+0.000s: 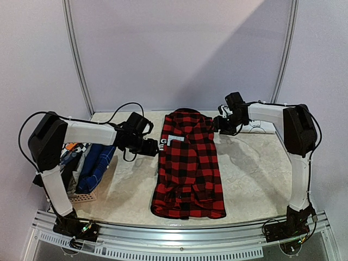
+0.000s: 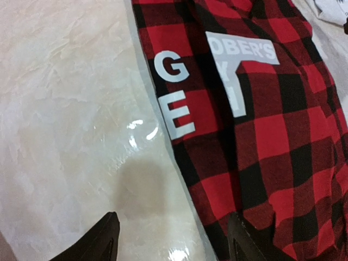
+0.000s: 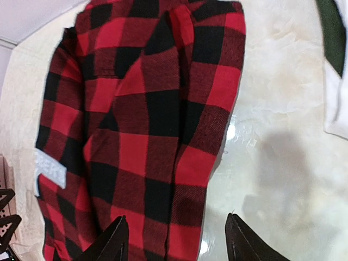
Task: Fold and stack the mixed laundry pile
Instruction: Pick up the rectangle-folded shirt from the center of the board.
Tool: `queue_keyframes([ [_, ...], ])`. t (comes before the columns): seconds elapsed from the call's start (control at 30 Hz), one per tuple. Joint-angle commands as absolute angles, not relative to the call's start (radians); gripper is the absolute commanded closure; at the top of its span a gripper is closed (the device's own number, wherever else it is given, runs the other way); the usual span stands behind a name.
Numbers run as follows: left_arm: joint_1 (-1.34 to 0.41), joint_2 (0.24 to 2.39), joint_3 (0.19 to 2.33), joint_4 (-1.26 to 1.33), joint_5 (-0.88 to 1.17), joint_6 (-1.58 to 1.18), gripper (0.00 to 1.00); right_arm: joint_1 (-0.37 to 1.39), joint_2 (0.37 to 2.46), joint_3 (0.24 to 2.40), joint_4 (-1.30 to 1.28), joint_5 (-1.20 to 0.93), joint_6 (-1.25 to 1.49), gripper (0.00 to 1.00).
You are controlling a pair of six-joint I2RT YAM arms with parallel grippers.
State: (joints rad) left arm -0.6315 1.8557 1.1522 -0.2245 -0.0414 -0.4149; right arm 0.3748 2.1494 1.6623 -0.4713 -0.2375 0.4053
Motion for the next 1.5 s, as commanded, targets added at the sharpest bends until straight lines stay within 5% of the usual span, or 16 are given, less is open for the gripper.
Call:
queue_keyframes([
  [0.0,-0.692,1.772,1.085,-0.271,-0.13,-0.413,0.3,0.392,2.019,1.59,-0.474,-0.202,0.392,0.39],
  [0.43,-0.879,1.598,0.944,-0.382,-0.131,-0.464,0.41,0.496,1.786,1.357,-0.384,-0.232,0.424,0.48],
  [1.17,-1.081,1.601,0.788,-0.317,-0.036,-0.681,0.54,0.577,1.607,1.088,-0.346,-0.177,0.481,0.48],
  [1.47,-1.134,1.636,0.774,-0.28,-0.05,-0.724,0.78,0.588,1.566,1.043,-0.347,-0.16,0.505,0.48],
])
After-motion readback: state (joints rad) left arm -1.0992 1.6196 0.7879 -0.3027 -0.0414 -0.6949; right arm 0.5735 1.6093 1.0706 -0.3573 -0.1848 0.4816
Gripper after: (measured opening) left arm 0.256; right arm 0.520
